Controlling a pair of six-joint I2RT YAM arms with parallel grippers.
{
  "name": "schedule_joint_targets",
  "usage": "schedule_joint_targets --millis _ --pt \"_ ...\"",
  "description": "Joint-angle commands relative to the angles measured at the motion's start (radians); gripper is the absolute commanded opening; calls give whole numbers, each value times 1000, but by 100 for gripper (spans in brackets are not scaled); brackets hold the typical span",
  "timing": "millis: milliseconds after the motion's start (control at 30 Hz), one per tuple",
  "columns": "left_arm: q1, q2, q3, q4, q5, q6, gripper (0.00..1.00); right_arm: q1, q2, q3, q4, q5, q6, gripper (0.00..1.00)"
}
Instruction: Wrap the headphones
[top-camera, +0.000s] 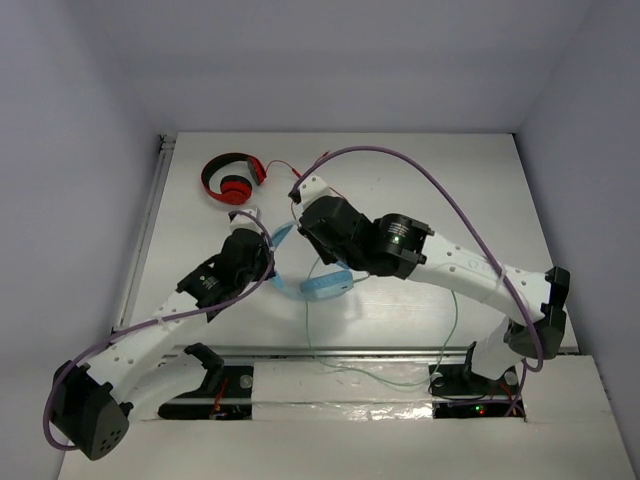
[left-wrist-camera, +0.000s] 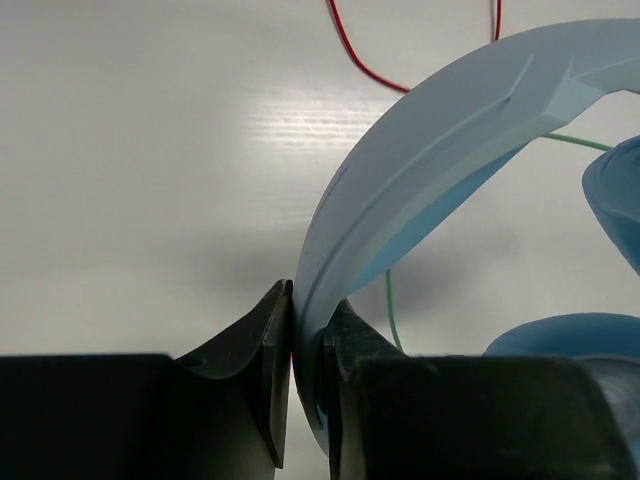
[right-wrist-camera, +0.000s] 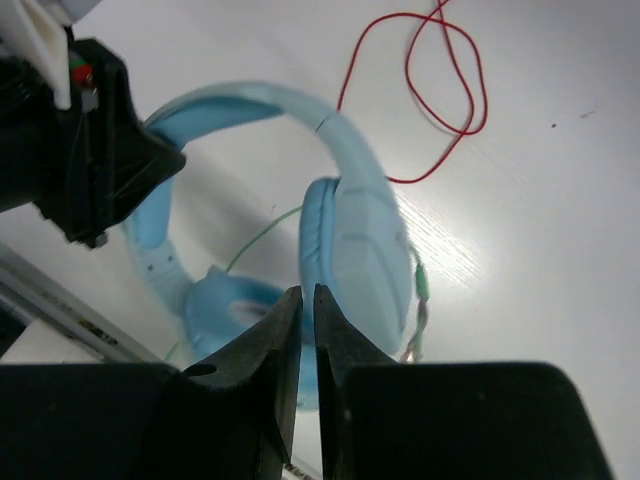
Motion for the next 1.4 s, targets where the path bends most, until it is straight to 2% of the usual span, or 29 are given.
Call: schedule_joint_targets --millis 0,133,267,300,367,433,533,567,600,667,700,800,1000,1133,1267,1367 --pt "-7 -48 96 -19 137 13 0 4 -5 19 63 116 -64 16" --pt "-7 -85 152 -68 78 18 0 4 -69 -16 98 61 8 14" --pt "-7 -72 186 -41 59 15 0 4 -342 -290 279 63 138 5" --pt "-7 -62 194 -22 59 9 0 4 -474 -427 372 6 173 2" --pt "-7 -54 195 2 53 6 0 4 -598 -574 469 -71 225 0" --pt "-7 -34 214 13 41 7 0 4 -701 -741 538 -135 302 0" --pt "3 -11 234 21 21 17 0 4 -750 -922 639 -262 383 0" --pt "3 -8 237 22 15 17 0 4 -770 -964 668 -285 403 2" --pt "3 -5 240 25 12 14 0 4 -782 -1008 701 -324 423 14" --pt "12 -2 240 41 7 7 0 4 -795 -1126 785 -330 476 31" --pt "12 1 240 44 5 1 0 4 -792 -1162 813 -348 489 44" --pt "21 7 243 61 -10 -5 0 4 -772 -1281 963 -403 543 55" --pt "58 36 269 107 -22 -9 0 4 -654 -1383 1196 -475 604 60" --pt "67 59 280 139 -5 -16 0 4 -464 -1403 1372 -531 634 61" --pt "78 69 284 154 5 -17 0 14 -363 -1423 1459 -536 660 58" --pt "90 73 281 165 16 -19 0 14 -361 -1444 1462 -476 672 56"
